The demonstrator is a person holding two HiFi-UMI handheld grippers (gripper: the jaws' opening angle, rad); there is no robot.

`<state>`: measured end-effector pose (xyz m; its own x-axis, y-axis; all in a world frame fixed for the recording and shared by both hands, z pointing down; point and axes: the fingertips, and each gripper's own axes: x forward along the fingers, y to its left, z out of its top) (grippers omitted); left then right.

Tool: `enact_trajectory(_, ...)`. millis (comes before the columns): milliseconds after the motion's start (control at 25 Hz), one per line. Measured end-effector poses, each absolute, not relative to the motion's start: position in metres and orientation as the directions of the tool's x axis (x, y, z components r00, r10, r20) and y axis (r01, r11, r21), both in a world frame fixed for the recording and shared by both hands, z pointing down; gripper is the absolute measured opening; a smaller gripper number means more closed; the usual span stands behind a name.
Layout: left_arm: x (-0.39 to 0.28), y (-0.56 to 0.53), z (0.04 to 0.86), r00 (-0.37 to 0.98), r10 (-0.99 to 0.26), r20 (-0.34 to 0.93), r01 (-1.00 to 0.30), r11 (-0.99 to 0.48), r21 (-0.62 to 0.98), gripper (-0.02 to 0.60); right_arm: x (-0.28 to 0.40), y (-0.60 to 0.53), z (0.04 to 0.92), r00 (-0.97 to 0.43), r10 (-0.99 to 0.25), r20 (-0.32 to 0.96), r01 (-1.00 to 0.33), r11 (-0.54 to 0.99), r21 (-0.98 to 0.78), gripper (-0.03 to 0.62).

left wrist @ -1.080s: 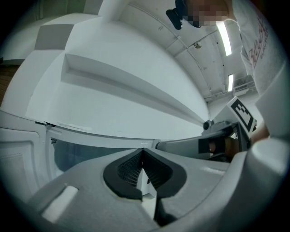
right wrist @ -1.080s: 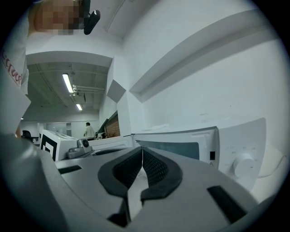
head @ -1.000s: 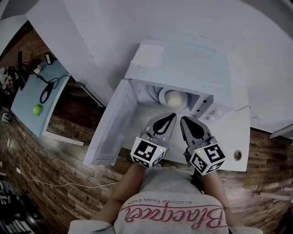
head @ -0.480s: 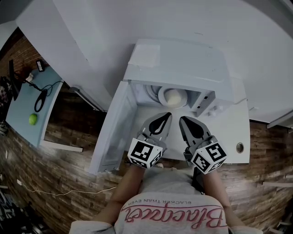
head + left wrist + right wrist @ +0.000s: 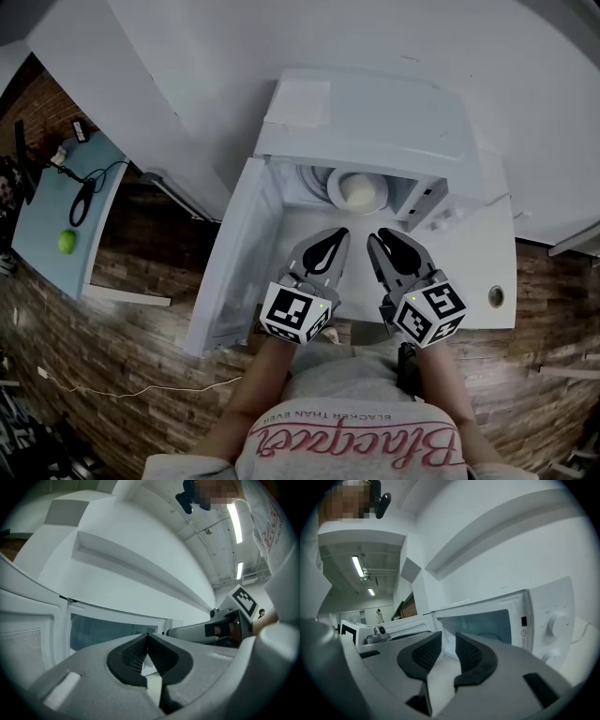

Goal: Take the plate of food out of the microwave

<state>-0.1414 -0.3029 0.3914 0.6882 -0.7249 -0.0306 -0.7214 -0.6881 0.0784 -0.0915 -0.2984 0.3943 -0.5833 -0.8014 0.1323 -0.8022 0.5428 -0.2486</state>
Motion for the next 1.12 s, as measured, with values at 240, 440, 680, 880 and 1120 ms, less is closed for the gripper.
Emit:
enact_trajectory(240,-0.143,-0.307,0.408,0.680,-0.733,0.000,-0.730,-0.677,0.088,0.005,-0.098,-0.308,0.413,-0.613,-0.770,0.175,-0.777,0.548,-0.310,0.252)
enact_trajectory(440,-0.140,-0.314,0.415,0.672,-0.740,0.005,-0.737,-0.669,0.092,0.005,-0.094,-0.319,0.417,-0.636,-0.761,0.131,-0.738,0.550,-0.390,0.276)
enact_trajectory(680,-0.136,-0.325,0.423,0.676,-0.737,0.019,-0.735,-0.672,0.094,0.005,-0.093,-0.334,0.432,-0.634,-0.757,0.157,-0.748,0.549,-0.372,0.249)
enact_trajectory(880,-0.135,-0.333,0.433,0.675,-0.737,0.033,-0.736,-0.669,0.102,0.005,-0.088,-0.346,0.451,-0.603,-0.777,0.181,-0.761,0.492,-0.423,0.156)
enact_trajectory(1120,-0.135,-0.342,0.443,0.674,-0.738,0.048,-0.737,-0.666,0.115,0.005,-0.080,-0.365,0.483,-0.576,-0.789,0.215,-0.694,0.332,-0.639,0.150)
